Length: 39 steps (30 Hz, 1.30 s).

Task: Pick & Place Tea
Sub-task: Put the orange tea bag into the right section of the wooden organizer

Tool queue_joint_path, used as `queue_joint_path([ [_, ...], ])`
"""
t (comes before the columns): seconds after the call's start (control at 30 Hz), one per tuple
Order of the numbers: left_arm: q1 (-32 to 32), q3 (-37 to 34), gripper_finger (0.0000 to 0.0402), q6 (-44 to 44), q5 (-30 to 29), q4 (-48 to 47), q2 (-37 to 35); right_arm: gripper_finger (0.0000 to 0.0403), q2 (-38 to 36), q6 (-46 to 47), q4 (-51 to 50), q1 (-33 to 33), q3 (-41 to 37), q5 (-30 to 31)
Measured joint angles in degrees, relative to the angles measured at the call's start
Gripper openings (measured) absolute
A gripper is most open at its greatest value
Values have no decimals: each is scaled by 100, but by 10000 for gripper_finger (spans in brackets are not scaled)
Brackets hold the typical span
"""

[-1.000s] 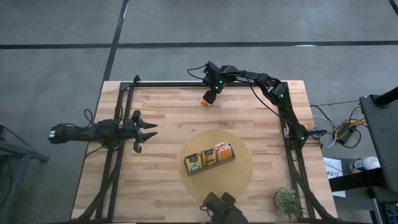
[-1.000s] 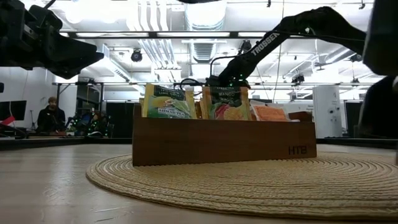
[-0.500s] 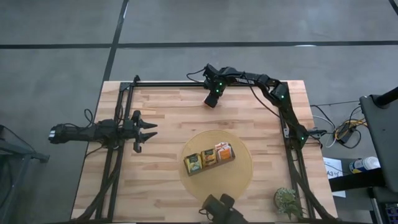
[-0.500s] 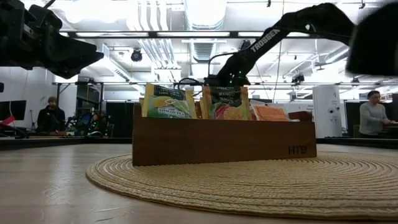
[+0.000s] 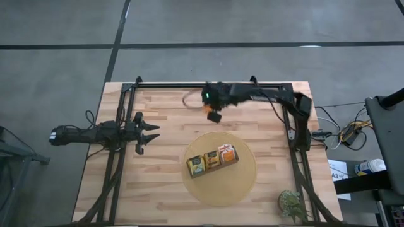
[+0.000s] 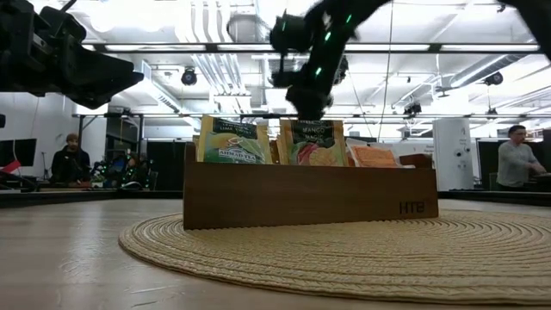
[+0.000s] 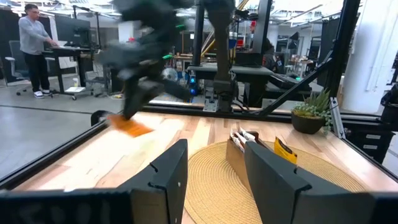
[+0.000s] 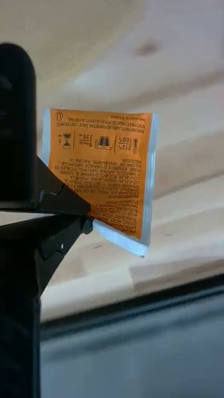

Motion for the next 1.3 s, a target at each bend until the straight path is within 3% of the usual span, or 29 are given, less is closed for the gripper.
queue_joint_path([
  [0.23, 2, 0, 153, 2, 1, 0, 0, 8, -1407, 463, -5, 1557, -1051, 1867],
  [0.53, 2, 0, 153, 0, 0, -1, 1, 8, -2424, 751, -12, 3402, -2017, 2961],
  [0.9, 1, 0, 153, 0, 0, 9, 8, 8, -1722, 1299, -447, 4692, -2130, 3311],
  [1.3, 1, -1, 153, 0, -4, 17, 8, 8, -798, 1891, -1068, 4972, -1750, 3390],
])
